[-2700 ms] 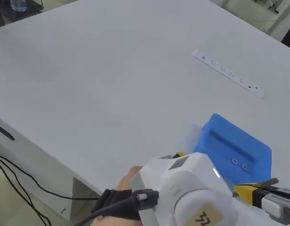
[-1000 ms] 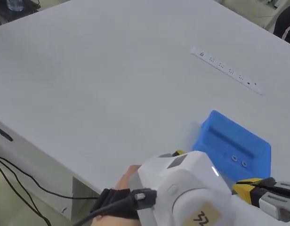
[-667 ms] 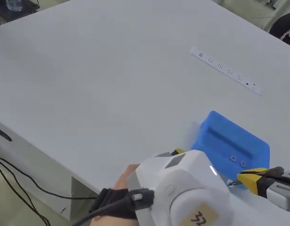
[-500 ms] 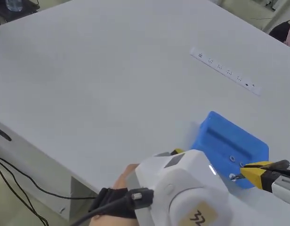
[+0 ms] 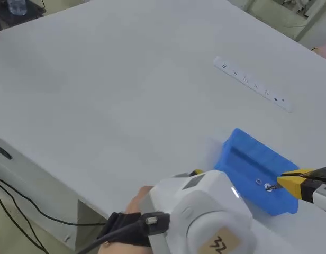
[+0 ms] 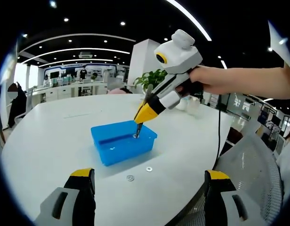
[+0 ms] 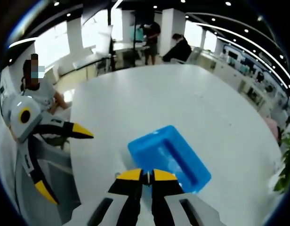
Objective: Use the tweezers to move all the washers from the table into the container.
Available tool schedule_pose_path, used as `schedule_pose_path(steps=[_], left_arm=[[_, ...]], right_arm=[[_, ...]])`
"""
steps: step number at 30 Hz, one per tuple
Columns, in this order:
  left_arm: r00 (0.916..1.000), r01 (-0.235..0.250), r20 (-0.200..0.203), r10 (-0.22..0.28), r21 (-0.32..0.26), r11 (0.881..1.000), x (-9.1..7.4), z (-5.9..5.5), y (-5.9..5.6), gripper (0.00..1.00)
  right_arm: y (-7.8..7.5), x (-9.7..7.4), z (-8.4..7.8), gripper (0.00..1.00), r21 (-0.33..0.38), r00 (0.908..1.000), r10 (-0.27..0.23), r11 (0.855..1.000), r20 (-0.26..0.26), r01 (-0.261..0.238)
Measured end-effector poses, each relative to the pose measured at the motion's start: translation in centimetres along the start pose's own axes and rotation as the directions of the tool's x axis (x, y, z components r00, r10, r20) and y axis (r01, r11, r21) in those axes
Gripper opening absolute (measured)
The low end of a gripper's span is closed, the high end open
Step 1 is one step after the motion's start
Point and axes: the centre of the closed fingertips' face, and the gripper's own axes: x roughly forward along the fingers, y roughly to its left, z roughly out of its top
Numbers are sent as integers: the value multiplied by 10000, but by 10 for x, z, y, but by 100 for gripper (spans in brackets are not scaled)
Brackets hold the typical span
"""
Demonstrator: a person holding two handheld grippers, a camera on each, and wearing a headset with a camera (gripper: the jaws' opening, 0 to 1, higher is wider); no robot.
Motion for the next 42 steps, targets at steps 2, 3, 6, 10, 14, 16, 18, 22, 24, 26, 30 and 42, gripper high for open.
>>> schedule_pose_path(steps=[2, 3, 6, 10, 14, 16, 18, 22, 24, 26, 30, 42], left_arm=[[10000, 15, 16, -15, -21, 10000, 0, 0, 0, 99], [10000, 16, 5, -16, -16, 10000, 0, 0, 0, 99], [10000, 42, -28, -42, -1, 10000, 0, -1, -1, 99], [10000, 51, -51, -51, -8, 10000, 0, -1, -1, 99], [9999, 60, -84, -60, 20, 10000, 0, -2, -1, 99], [9999, 77, -102, -76, 30, 10000, 0, -2, -2, 99], [9999, 73, -142, -73, 41, 10000, 0, -3, -2, 99], [9999, 60, -117, -60, -4, 10000, 0, -2, -1, 99], [9999, 44, -117, -44, 5, 10000, 0, -2, -1, 99], [9999, 52, -134, -52, 9, 10000, 0, -3, -1, 99], [9999, 30, -136, -30, -7, 10000, 1, -3, -1, 99], [9998, 23, -206, -22, 38, 10000, 1, -4, -1, 99]], right_arm=[[-5, 2, 2, 4, 244, 9999, 34, 9997, 142, -38], [-7, 4, 3, 4, 415, 9998, 45, 9991, 191, -52], [-15, 8, 5, 4, 876, 9993, 77, 9961, 354, -108], [-26, 16, 6, 4, 1474, 9988, 117, 9889, 477, -186], [-36, 26, 4, 4, 1850, 9992, 133, 9825, 388, -202], [-41, 32, 1, 4, 1907, 9994, 175, 9814, 310, -231], [-45, 38, -2, 4, 1932, 9996, 219, 9808, 154, -244], [-48, 47, -6, 4, 1966, 9997, 241, 9802, -43, -228], [-49, 52, -8, 4, 1932, 9996, 237, 9810, -177, -198], [-52, 57, -10, 4, 1907, 9993, 238, 9815, -296, -177], [-52, 66, -14, 4, 1945, 9986, 307, 9806, -423, -219], [-58, 77, -16, 4, 1597, 9980, 231, 9871, -596, -133]])
